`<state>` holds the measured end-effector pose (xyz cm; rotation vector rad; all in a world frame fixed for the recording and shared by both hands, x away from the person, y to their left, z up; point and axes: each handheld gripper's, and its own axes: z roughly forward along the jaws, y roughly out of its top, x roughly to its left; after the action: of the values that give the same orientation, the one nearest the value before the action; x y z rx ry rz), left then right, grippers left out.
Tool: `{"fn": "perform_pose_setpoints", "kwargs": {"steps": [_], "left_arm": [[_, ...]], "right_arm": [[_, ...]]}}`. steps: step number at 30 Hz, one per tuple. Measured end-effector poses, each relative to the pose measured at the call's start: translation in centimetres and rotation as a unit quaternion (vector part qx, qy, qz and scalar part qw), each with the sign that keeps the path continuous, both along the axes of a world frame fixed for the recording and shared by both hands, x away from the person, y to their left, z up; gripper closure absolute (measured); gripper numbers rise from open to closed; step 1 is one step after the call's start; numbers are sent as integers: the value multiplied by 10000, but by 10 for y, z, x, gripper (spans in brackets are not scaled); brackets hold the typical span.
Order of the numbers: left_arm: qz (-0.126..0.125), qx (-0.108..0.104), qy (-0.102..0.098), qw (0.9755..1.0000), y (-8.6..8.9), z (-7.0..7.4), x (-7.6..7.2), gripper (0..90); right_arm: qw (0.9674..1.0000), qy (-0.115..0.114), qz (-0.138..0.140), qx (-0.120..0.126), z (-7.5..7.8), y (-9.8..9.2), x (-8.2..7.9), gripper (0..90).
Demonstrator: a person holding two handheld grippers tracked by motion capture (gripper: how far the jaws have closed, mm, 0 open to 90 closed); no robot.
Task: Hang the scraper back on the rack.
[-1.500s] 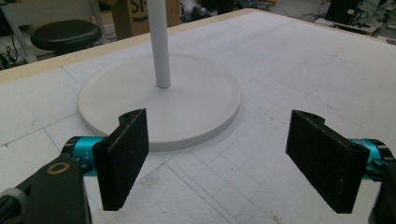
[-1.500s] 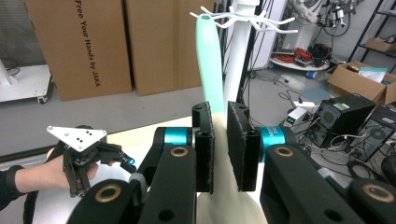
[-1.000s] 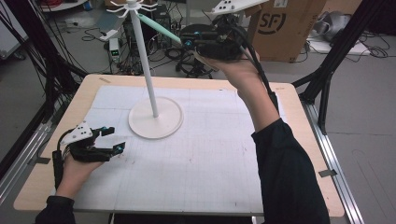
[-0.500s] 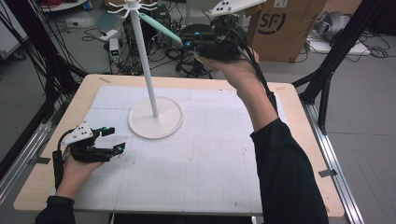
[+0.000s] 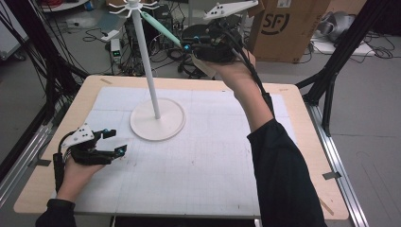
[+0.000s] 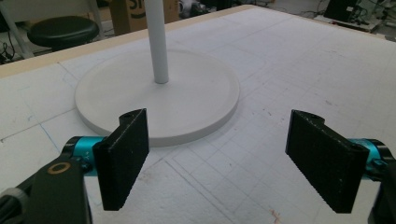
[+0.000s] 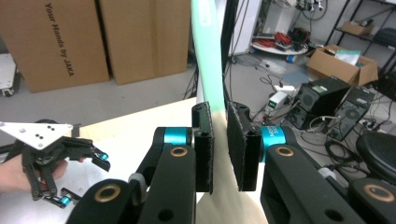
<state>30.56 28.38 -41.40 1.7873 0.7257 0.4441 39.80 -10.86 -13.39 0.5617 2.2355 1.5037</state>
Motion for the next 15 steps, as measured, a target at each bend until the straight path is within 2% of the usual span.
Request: {"fn": "perform_pose_setpoints", "kwargs": {"steps": [4, 7, 9, 12, 15], "left_arm": [[2, 3, -8, 10000, 0, 0, 0, 221], [-4, -2, -2, 10000, 0, -1, 0, 221], [-14, 16, -7, 10000, 1, -1, 0, 221], [-24, 2, -12, 10000, 1, -1, 0, 219], [-6, -38, -32, 10000, 2, 0, 0, 218]], "right_arm": [[9999, 113, -70, -23, -5, 3, 4, 808], [9999, 77, -69, -77, -9, 6, 6, 774], [10000, 12, -38, -9, -12, 5, 5, 688], [10000, 54, 63, 53, -19, -3, 4, 571], [9998, 60, 174, 76, -29, -14, 2, 494]]}}
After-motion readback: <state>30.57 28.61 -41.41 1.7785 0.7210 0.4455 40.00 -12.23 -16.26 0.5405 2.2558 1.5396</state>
